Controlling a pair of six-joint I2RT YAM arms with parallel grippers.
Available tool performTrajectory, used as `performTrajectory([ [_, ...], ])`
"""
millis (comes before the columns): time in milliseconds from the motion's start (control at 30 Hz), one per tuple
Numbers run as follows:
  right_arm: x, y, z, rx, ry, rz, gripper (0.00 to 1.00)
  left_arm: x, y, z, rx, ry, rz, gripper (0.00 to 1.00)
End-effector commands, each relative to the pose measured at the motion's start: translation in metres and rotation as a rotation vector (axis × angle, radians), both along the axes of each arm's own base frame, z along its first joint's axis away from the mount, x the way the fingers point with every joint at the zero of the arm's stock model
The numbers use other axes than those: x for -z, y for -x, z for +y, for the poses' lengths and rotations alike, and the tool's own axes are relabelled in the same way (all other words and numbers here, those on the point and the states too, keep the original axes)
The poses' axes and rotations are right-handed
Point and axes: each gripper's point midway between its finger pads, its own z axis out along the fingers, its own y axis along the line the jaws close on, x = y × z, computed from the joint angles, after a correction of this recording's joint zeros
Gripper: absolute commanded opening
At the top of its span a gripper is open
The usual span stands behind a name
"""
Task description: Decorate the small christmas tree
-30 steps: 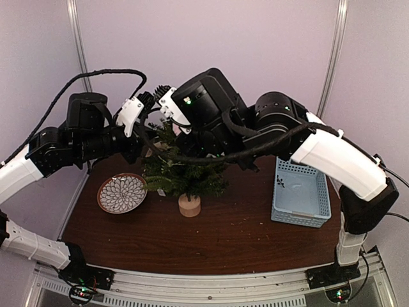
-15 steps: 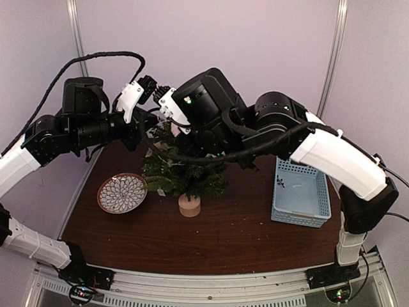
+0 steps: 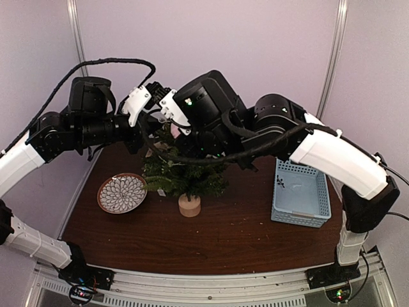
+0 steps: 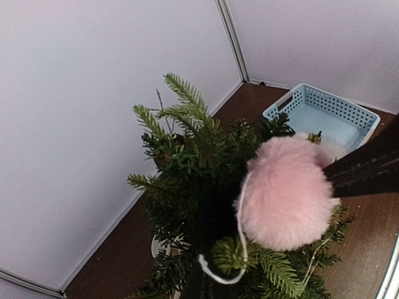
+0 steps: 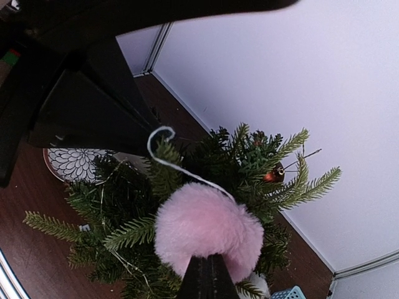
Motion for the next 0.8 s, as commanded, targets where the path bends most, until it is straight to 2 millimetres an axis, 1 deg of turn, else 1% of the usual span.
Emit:
performTrajectory([
  [0,-0.011,-0.002,-0.012,0.011,-0.041,0.003,0.0,0.0,-0.005,0.0,0.003,0.002,-0.01,0.0],
  [367,-0.003,-0.004,-0.016,0.027,-0.035,0.024,0.0,0.016,-0.012,0.0,0.001,-0.004,0.034,0.0],
  [533,0.001,-0.004,-0.016,0.022,-0.032,0.036,0.01,0.017,-0.013,0.0,-0.004,-0.001,0.038,0.0],
  [633,0.001,-0.002,-0.015,0.006,-0.036,0.044,0.08,0.014,-0.01,0.0,0.006,0.015,0.033,0.0],
  [767,-0.006,0.002,-0.013,-0.024,-0.074,0.047,0.21,0.012,-0.008,0.002,0.01,0.027,0.026,0.0],
])
